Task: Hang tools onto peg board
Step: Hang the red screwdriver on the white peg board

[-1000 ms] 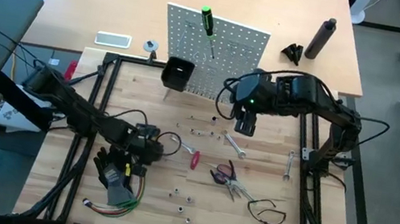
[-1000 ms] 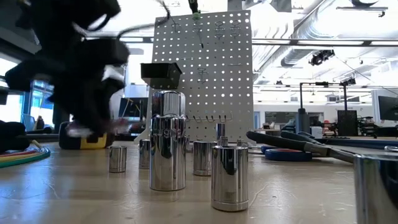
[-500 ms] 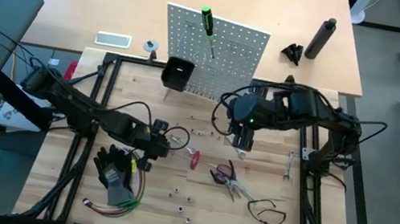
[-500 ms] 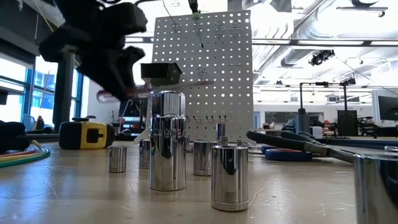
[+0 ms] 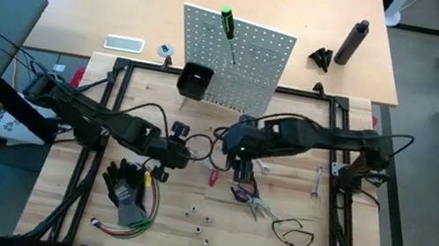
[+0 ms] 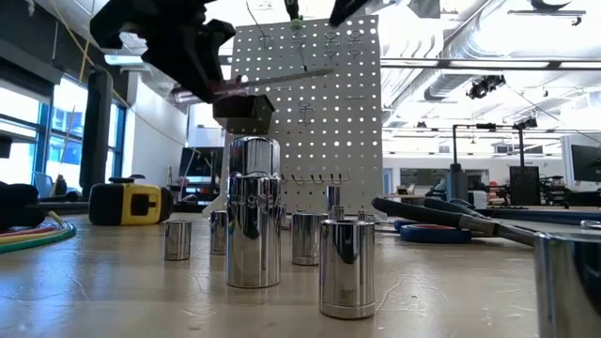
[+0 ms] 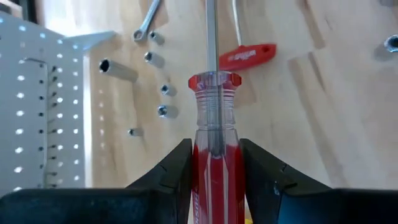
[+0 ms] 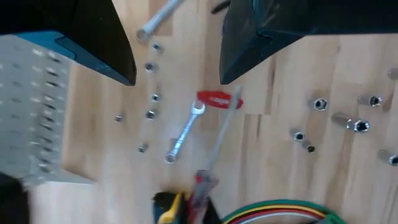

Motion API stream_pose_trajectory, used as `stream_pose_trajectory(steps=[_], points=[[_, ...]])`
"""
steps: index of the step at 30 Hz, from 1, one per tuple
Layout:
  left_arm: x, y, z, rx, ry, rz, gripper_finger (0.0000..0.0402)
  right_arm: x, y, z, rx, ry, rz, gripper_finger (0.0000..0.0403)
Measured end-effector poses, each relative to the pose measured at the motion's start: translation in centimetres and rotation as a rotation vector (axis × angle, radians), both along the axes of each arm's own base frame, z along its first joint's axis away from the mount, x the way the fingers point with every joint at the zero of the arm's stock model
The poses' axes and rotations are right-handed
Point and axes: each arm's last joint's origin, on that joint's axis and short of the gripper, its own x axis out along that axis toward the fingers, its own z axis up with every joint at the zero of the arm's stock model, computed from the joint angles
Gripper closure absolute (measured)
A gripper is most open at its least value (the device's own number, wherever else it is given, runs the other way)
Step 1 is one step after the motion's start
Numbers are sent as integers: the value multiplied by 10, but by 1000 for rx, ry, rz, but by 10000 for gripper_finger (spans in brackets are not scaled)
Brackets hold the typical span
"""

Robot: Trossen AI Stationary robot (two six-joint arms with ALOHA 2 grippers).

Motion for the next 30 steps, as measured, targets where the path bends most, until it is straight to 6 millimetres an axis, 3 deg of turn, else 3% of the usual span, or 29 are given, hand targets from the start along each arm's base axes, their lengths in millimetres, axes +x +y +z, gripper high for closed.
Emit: stream_pose_trajectory(steps=[9,21,25,30], points=[[-1,4,2,37,15,26,302,21,-16,-56,115,-58,16,176],[-1,3,3,43,14,10,302,33,-36,-102,298,-218,22,178],[0,4,3,66,10,0,302,33,-39,-109,316,-230,23,199],[2,4,4,82,-8,-11,302,32,-38,-116,329,-241,33,253]])
